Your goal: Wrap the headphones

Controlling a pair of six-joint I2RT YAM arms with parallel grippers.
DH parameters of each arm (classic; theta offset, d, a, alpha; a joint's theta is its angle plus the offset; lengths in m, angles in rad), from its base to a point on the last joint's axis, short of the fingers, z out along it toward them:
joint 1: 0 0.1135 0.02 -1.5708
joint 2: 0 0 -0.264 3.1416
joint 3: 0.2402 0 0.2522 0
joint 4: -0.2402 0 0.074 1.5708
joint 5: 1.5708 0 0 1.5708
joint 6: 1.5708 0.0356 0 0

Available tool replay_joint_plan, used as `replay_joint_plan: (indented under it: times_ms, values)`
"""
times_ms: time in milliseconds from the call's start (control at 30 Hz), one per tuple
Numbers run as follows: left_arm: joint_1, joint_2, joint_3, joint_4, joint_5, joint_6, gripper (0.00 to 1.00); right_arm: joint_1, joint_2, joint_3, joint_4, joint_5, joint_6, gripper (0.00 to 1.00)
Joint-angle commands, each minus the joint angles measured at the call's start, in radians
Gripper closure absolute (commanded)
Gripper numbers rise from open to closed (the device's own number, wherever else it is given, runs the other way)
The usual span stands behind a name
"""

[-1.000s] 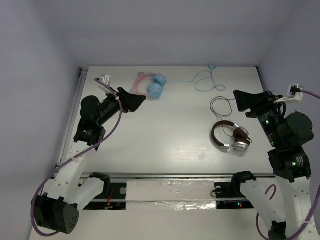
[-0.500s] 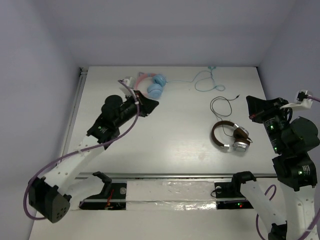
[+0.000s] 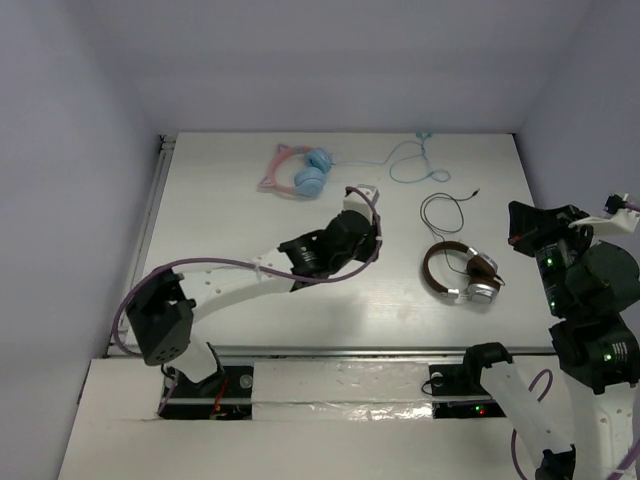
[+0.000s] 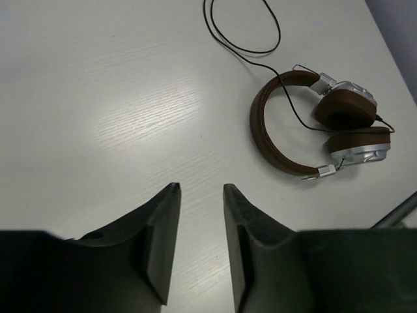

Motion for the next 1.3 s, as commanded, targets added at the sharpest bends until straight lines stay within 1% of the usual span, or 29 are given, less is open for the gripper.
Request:
replay_joint_plan:
  times_ms: [0,33,100,133,200,233,300,333,400,433,500,533,733,833,1000,1267]
  values:
    - [-0.066,0.07,0.103,-0.033,-0.129,0.026,0.67,-0.004,-0.01,0.038,-0.004,0.02,-0.015,1.0]
    - [-0.105,0.122,0.14,-0.033,-0.141,0.029,0.65,-0.004,-0.016,0.035,-0.003,0.019,-0.014,1.0]
    - [-0.13,0.174,0.183,-0.033,-0.167,0.037,0.61,-0.004,-0.02,0.027,0.0,0.011,-0.014,1.0]
    - [-0.13,0.227,0.229,-0.03,-0.166,0.039,0.6,-0.004,-0.022,0.027,-0.003,0.005,-0.014,1.0]
    - [-0.143,0.28,0.266,-0.002,-0.129,0.074,0.55,-0.004,-0.025,0.035,-0.009,-0.026,-0.008,1.0]
    - [-0.143,0.33,0.301,0.038,-0.114,0.091,0.53,-0.004,-0.029,0.036,-0.007,-0.041,-0.005,0.97]
    - [-0.143,0.393,0.356,0.046,-0.083,0.123,0.5,-0.004,-0.043,0.032,0.005,-0.093,0.003,0.93]
    - [-0.143,0.465,0.436,0.023,-0.075,0.15,0.5,-0.004,-0.045,0.03,0.008,-0.106,0.006,0.88]
    - [-0.143,0.533,0.51,0.01,-0.037,0.175,0.49,-0.004,-0.048,0.025,0.008,-0.135,0.009,0.82]
    - [-0.143,0.603,0.588,-0.022,-0.031,0.19,0.49,-0.004,-0.046,0.024,0.008,-0.141,0.011,0.77]
    - [-0.143,0.671,0.671,-0.074,-0.041,0.192,0.49,-0.004,-0.048,0.024,0.005,-0.162,0.009,0.73]
    - [-0.143,0.727,0.747,-0.124,-0.054,0.192,0.49,-0.004,-0.048,0.021,0.006,-0.169,0.009,0.7]
    - [-0.143,0.861,0.909,-0.193,-0.086,0.211,0.46,-0.004,-0.052,0.007,0.017,-0.236,0.009,0.68]
    - [-0.133,0.878,0.914,-0.198,-0.112,0.198,0.46,-0.004,-0.06,-0.007,0.023,-0.244,0.009,0.68]
    - [-0.133,0.917,0.918,-0.195,-0.075,0.204,0.48,-0.004,-0.077,-0.025,0.034,-0.238,0.006,0.68]
    - [-0.124,0.996,0.953,-0.194,-0.083,0.214,0.51,-0.004,-0.079,-0.051,0.049,-0.276,0.009,0.68]
